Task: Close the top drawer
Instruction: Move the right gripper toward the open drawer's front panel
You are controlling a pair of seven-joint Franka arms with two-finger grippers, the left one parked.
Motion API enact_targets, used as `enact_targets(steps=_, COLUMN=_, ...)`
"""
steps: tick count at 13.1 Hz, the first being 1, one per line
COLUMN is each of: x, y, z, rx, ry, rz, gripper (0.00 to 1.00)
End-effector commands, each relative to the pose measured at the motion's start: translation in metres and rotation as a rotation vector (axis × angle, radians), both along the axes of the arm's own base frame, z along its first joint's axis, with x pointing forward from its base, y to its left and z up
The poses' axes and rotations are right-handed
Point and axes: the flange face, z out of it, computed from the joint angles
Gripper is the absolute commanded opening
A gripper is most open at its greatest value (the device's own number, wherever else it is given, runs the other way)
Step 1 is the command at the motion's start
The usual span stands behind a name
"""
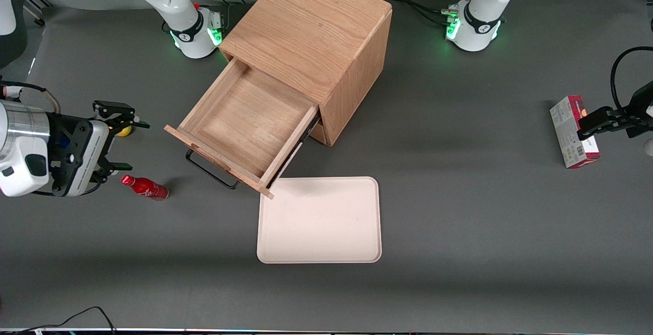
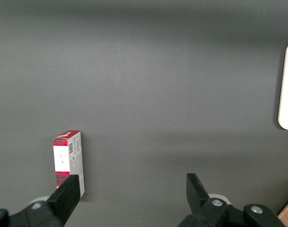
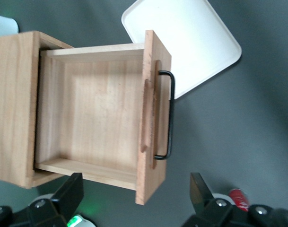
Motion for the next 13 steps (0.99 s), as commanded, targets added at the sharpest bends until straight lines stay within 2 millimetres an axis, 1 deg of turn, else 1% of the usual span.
enact_targets(steps=1, x=-0.002, y=-0.004, z=0.0, rx=0.025, ry=0.069, rz=-0.077, gripper=1.0)
enact_targets(steps=3, x=-0.001, y=-0.008, z=-0.001, rx=0.02, ry=0.072, rz=-0.087, gripper=1.0)
enact_targets(steps=6, x=0.006, y=-0.01, z=-0.015, rx=0.02, ry=0.087, rz=-0.096, gripper=1.0)
enact_targets(steps=8, x=0.012, y=-0.005, z=-0.026, rx=0.021, ry=0.091, rz=-0.092, gripper=1.0)
enact_targets(steps=10, x=0.025, y=-0.006, z=-0.044, rx=0.003, ry=0.063, rz=-0.118, gripper=1.0)
enact_targets(steps=11, x=0.028, y=-0.002, z=-0.06, rx=-0.02, ry=0.061, rz=-0.119, gripper=1.0)
enact_targets(steps=13, x=0.032, y=-0.001, z=-0.081, rx=-0.032, ry=0.062, rz=-0.124, gripper=1.0)
